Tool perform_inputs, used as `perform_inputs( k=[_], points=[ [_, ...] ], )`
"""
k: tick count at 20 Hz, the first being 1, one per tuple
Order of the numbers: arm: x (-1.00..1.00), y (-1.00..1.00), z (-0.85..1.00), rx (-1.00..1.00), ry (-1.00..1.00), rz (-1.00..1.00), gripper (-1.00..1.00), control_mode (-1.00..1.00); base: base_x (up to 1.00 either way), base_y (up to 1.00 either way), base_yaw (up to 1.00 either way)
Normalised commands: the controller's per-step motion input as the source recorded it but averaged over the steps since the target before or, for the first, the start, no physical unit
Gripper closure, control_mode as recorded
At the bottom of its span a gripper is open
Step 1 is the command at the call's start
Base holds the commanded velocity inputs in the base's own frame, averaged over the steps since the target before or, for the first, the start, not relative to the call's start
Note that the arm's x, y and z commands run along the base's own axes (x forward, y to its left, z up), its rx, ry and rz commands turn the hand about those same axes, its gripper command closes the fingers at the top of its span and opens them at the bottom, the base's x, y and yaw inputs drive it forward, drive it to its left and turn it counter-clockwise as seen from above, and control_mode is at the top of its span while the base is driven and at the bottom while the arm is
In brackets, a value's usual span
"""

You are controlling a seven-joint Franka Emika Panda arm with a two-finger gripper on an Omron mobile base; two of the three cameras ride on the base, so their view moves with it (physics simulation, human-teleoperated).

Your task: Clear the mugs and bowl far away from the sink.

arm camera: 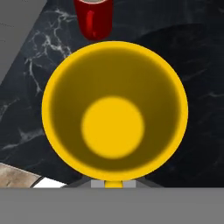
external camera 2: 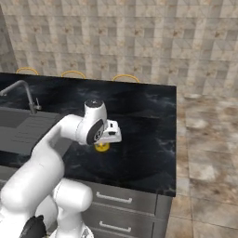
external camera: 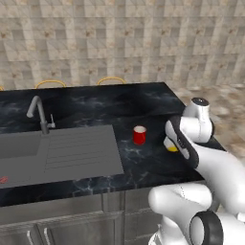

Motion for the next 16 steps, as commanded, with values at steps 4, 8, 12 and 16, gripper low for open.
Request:
perform_inputs(
  k=[4, 8, 12, 16],
  points=[
    [-0.53, -0.04, 0.97, -0.06, -0.05, 0.00, 1.00, -1.00, 0.00, 0.00, 0.00],
    [-0.39, -0.09, 0.99, 0.00, 0.00, 0.00, 1.00, -1.00, 0.00, 0.00, 0.00],
    [-0.47, -0.03, 0.82, 0.02, -0.03, 0.00, 1.00, -1.00, 0.00, 0.00, 0.00],
    [-0.49, 0.00, 0.52, 0.01, -0.07, -0.07, 1.00, -1.00, 0.00, 0.00, 0.00]
  ],
)
